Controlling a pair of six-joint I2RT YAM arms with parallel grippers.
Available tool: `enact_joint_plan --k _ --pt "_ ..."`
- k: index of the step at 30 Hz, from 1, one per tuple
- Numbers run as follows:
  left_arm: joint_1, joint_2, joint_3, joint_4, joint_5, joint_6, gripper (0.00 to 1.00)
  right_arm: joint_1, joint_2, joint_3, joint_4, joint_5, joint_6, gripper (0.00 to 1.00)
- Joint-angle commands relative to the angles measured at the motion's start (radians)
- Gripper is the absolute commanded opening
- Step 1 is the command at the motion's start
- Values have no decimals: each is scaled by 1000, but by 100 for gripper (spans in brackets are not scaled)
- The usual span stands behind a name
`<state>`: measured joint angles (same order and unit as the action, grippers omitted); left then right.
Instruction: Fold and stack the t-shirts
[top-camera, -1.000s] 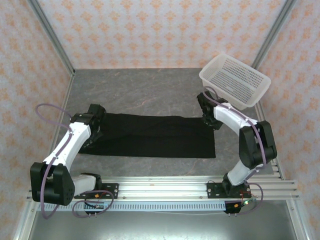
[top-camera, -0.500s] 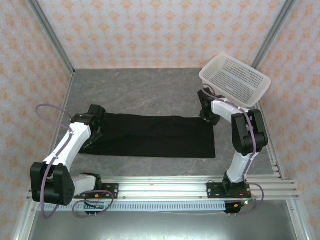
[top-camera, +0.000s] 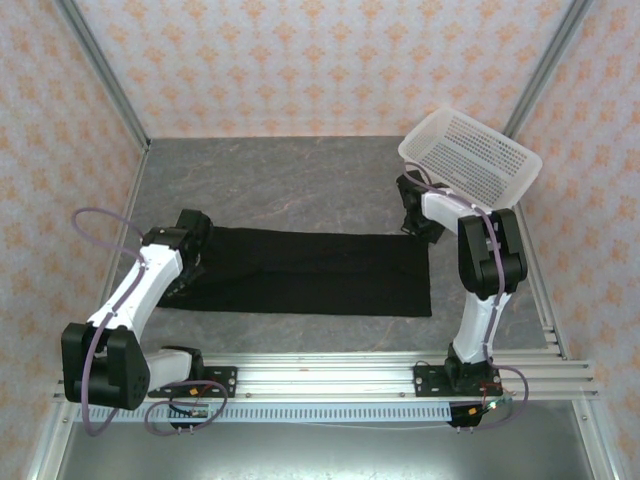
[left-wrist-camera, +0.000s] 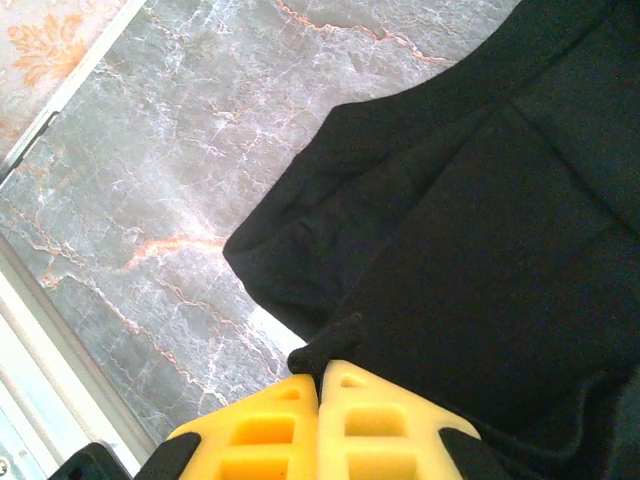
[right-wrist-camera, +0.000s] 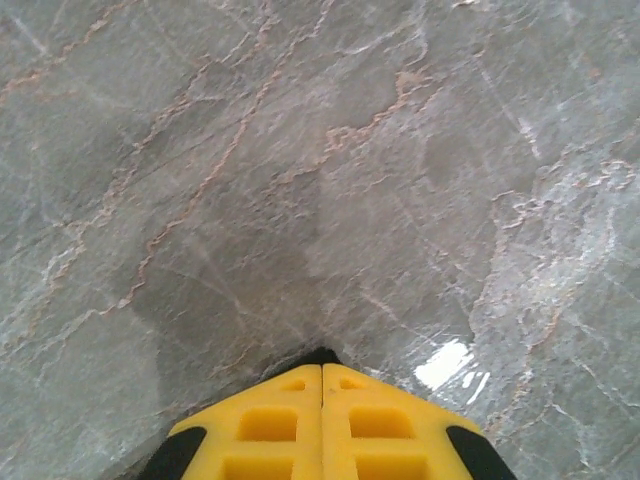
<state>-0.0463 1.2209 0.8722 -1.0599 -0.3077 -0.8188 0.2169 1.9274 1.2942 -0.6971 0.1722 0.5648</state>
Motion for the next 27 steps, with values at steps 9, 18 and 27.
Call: enact_joint_plan --k 9,18,27 --pt "-10 6 -38 -1 -16 -33 0 -13 7 25 -65 43 -14 3" --pt "-10 44 -40 34 7 -7 0 43 -153 -1 -93 3 9 38" --pt "-10 120 -26 12 -21 -17 0 140 -248 -47 -116 -71 45 43"
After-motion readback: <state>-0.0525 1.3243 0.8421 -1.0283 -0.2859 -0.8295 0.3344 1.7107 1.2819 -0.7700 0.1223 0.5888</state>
